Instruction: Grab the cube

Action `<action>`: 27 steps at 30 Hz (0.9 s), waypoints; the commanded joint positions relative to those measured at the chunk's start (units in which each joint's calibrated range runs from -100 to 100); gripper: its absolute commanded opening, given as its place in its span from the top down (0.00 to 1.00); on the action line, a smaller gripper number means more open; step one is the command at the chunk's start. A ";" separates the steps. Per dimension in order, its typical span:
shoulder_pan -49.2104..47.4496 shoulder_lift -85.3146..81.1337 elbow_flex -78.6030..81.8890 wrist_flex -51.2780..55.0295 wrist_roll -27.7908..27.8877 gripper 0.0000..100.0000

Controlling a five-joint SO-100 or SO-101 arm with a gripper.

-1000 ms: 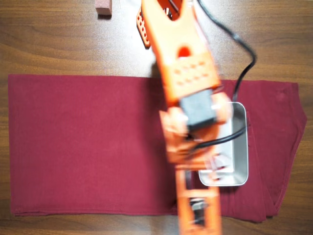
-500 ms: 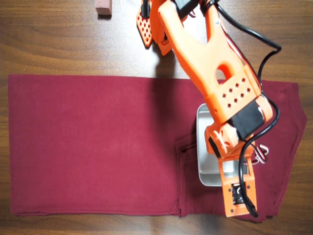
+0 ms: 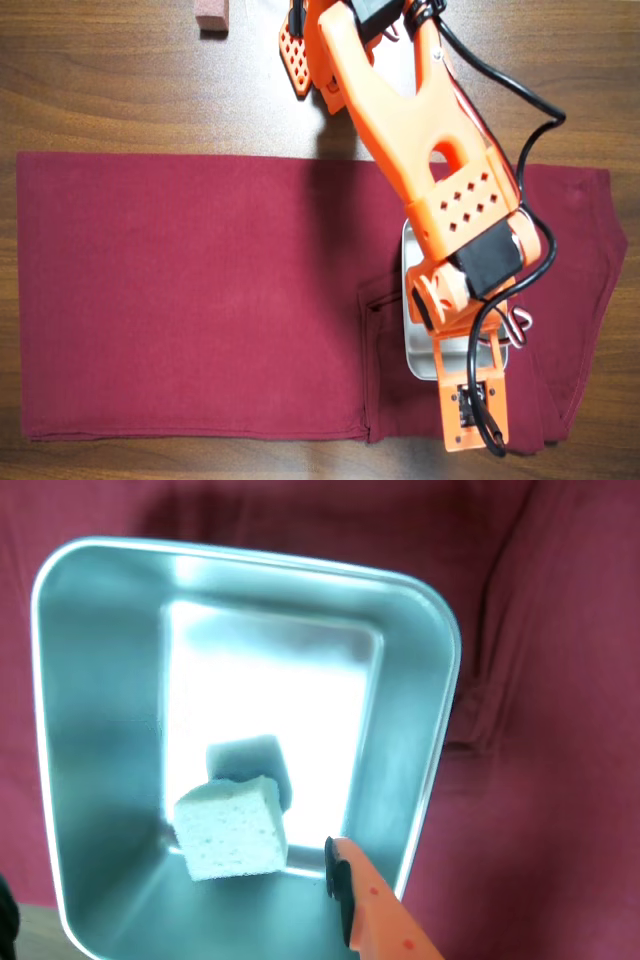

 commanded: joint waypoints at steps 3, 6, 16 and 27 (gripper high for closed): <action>1.49 -3.85 1.25 0.29 0.54 0.48; 2.26 -5.54 2.71 0.10 0.44 0.50; 9.84 -14.86 7.90 2.41 4.30 0.96; 35.85 -79.31 71.25 -13.36 9.87 1.00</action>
